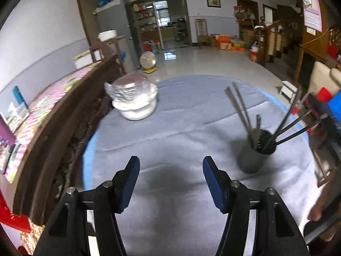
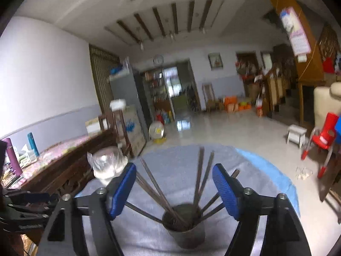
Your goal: Organize utensils
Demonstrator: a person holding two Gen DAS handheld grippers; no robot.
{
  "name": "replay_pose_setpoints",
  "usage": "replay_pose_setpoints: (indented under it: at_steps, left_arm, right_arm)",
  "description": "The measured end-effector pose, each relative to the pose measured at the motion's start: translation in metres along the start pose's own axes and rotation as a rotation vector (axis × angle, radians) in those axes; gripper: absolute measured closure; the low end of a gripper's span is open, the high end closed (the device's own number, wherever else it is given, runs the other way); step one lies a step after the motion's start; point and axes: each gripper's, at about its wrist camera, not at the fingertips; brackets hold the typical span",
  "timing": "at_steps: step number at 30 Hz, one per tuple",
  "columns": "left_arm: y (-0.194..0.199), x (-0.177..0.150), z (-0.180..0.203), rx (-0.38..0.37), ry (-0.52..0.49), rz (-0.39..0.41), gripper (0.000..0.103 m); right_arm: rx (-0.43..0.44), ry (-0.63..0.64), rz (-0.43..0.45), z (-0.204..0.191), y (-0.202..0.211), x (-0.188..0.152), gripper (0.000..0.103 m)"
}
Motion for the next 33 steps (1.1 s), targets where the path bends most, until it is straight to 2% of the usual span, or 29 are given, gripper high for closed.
replay_pose_setpoints:
  at_steps: [3, 7, 11, 17, 21, 28, 33]
  left_arm:
    - [0.009, -0.005, -0.008, 0.034, -0.006, 0.014, 0.037]
    - [0.019, -0.007, -0.018, 0.061, 0.009, 0.042, 0.025]
    - [0.027, -0.010, -0.025, 0.085, 0.016, 0.059, 0.022]
    - [0.029, -0.015, -0.028, 0.116, 0.026, 0.050, 0.021]
    - [0.034, -0.019, -0.029, 0.143, 0.018, 0.048, 0.020]
    - [0.039, -0.026, -0.033, 0.149, 0.030, 0.051, 0.019]
    - [0.047, -0.029, -0.035, 0.143, 0.050, 0.058, 0.019]
  right_arm:
    - [0.019, 0.015, 0.006, -0.009, 0.012, 0.009, 0.025]
    - [0.021, -0.004, -0.010, -0.013, 0.023, 0.018, 0.025]
    - [0.016, 0.005, -0.025, -0.015, 0.032, 0.023, 0.025]
    - [0.032, -0.009, -0.045, -0.017, 0.047, 0.027, 0.025]
    - [0.033, -0.008, -0.089, -0.019, 0.056, 0.023, 0.025]
    - [0.038, 0.003, -0.147, -0.026, 0.069, 0.011, 0.025]
    - [0.010, 0.030, -0.171, -0.028, 0.081, 0.001, 0.025]
Point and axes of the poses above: each gripper's, at about its wrist camera, not at the fingertips, and y roughly against the way its jaws point, z to its right, x to its top, and after that the axes turned 13 degrees about z, right-handed
